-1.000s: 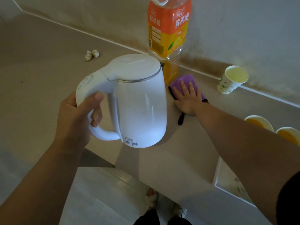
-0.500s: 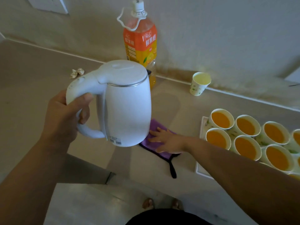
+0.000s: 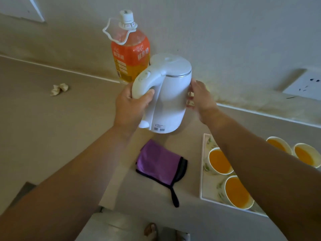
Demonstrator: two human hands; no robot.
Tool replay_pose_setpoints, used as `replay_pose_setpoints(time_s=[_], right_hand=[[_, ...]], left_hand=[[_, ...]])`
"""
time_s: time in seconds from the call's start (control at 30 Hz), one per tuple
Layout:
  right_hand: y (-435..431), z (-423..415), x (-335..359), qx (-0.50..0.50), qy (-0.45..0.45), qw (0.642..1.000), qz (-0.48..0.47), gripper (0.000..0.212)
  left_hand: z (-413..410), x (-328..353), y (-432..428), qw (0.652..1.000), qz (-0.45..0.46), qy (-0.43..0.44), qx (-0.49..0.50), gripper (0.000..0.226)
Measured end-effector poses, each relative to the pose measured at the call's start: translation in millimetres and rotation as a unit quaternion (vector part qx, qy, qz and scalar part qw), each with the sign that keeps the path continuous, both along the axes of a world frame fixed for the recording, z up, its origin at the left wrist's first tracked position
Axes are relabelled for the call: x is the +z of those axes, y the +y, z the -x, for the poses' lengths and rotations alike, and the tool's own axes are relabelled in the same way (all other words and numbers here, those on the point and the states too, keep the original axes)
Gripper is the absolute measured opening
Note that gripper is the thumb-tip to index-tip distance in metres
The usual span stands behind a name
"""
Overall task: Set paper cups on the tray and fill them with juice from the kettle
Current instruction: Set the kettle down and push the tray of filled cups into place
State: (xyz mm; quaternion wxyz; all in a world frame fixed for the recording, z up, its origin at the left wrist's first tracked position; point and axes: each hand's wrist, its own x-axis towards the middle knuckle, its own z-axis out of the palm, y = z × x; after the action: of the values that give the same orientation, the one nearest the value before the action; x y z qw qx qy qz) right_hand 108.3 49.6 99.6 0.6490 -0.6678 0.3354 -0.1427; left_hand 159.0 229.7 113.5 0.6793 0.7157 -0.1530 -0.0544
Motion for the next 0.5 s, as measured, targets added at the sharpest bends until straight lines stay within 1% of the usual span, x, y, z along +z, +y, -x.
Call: replay_pose_setpoints(time_s=[0.07,0.17,0.23,0.3,0.37,0.43,0.5], right_hand=[[-10.9,-5.8,-7.2,-0.015,0.023,1.0,0.004,0.029],[-16.1,-10.7,-15.7,-0.01,0.041,0.999,0.006,0.024],[-16.4,-12.2,-19.7,0.0,0.038,0.999,-0.016,0.022],[-17.6,-12.6,-23.4,0.012,0.035,0.999,-0.029,0.022],[-19.3,-11.9,-27.0,0.01,0.032,0.998,-0.045,0.022],[-21.1,-9.8,-28.4,0.009,0.033,0.998,-0.055,0.025],[-22.1,-6.8,-27.3,0.008,0.034,0.998,-0.061,0.034]], left_hand=[[-6.2,-10.1,-13.3,1.0,-0.007,0.0,-0.008,0.021],[-15.4,-23.9,-22.0,0.999,-0.027,-0.021,-0.017,0.031],[-20.3,-31.4,-25.0,0.999,-0.028,-0.029,-0.017,0.031],[-24.3,-37.4,-27.2,0.999,-0.027,-0.034,-0.019,0.025],[-27.8,-41.2,-27.3,0.999,-0.029,-0.037,-0.027,0.028],[-32.8,-46.3,-24.5,0.997,-0.031,-0.037,-0.054,0.034],[-38.8,-51.9,-20.6,0.994,-0.062,-0.036,-0.083,0.045]])
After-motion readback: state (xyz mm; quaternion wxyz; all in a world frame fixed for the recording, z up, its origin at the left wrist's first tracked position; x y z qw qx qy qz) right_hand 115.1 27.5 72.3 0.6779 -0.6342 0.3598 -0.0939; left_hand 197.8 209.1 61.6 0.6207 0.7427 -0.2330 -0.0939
